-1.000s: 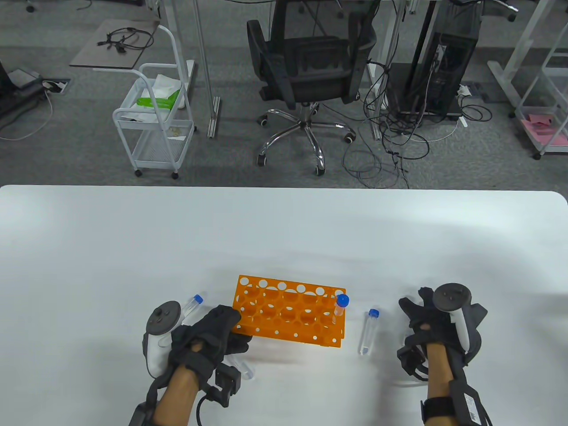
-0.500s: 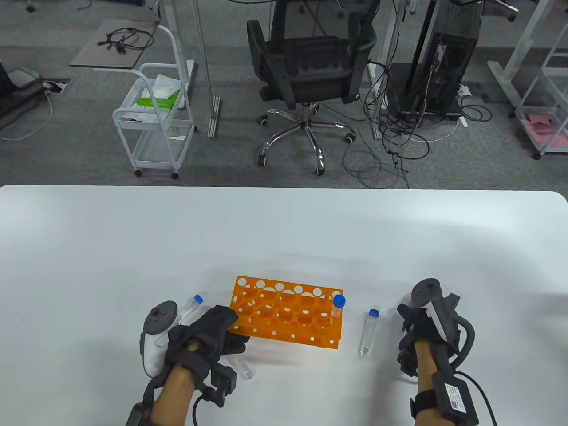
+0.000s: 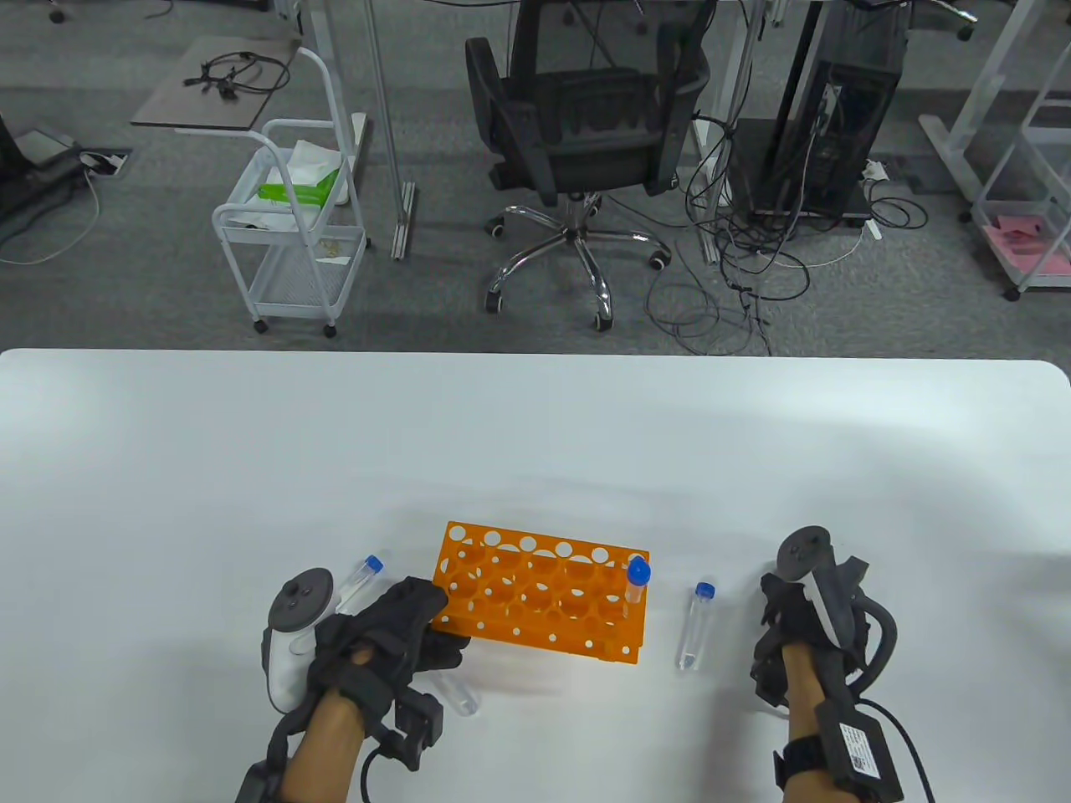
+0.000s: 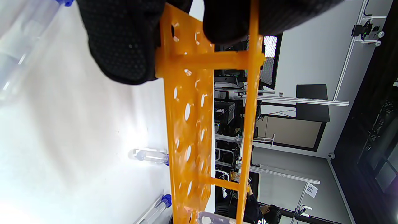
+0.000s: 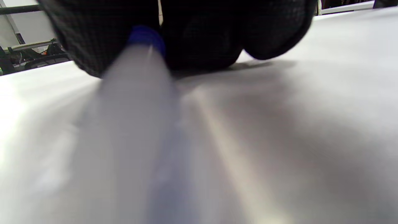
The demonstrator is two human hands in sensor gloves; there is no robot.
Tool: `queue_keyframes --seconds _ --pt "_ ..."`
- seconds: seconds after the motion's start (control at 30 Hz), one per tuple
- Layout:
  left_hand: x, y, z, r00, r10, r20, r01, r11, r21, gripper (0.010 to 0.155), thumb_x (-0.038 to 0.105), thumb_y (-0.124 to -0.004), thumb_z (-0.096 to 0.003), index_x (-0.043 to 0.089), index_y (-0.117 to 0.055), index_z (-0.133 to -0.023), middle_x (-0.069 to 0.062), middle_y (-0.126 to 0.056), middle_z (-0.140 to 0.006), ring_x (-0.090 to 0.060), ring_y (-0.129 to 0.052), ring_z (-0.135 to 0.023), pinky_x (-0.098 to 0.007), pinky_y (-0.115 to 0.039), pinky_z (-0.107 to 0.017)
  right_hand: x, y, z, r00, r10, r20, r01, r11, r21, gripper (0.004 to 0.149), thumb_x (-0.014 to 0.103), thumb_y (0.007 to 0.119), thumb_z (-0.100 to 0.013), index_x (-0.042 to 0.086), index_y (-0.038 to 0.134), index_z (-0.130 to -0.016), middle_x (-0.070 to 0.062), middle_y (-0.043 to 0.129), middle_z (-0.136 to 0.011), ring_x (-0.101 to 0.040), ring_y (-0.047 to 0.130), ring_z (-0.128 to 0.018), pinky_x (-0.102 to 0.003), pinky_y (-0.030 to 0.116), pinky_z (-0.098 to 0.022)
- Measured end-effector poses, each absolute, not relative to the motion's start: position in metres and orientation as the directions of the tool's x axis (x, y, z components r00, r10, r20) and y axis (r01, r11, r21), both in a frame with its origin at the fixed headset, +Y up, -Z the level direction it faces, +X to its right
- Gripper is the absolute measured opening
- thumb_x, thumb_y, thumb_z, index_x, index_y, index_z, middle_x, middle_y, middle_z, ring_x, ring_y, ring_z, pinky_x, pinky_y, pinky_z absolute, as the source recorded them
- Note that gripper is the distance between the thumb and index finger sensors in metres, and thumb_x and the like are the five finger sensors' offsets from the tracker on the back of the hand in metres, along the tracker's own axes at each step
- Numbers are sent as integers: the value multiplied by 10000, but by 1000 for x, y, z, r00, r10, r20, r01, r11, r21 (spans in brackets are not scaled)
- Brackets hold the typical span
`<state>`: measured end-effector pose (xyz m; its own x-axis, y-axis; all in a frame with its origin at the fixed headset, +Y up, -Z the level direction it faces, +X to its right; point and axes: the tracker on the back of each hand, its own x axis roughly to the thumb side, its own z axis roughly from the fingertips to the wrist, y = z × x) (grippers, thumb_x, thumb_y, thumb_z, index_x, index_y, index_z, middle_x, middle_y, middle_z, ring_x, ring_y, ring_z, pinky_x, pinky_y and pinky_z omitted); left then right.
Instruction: Insert test tubes into test tube rack (6 test tubes)
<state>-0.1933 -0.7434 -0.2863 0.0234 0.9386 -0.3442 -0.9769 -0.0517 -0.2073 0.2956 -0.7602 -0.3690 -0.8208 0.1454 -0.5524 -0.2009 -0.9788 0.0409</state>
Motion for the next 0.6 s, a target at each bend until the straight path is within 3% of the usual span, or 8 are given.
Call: queue_keyframes --seconds 0.3,0.6 --pt "-192 -742 -287 8 938 -347 -976 -69 -207 427 451 -666 -485 170 -720 -803 -256 -537 -1020 -406 -894 -762 -392 -908 -457 298 -747 -365 -803 255 -539 -310 -951 11 518 490 849 -425 280 809 -897 -48 881 -862 -201 957 -575 -477 821 -495" --pt "-191 -742 -287 -7 940 -342 -975 -83 -206 428 446 -672 -483 163 -728 -799 -262 -543 -1016 -412 -898 -755 -398 -909 -449 293 -713 -357 -831 290 -475 -294 -953 -66 507 503 830 -427 285 811 -884 -22 888 -832 -190 955 -552 -482 818 -481"
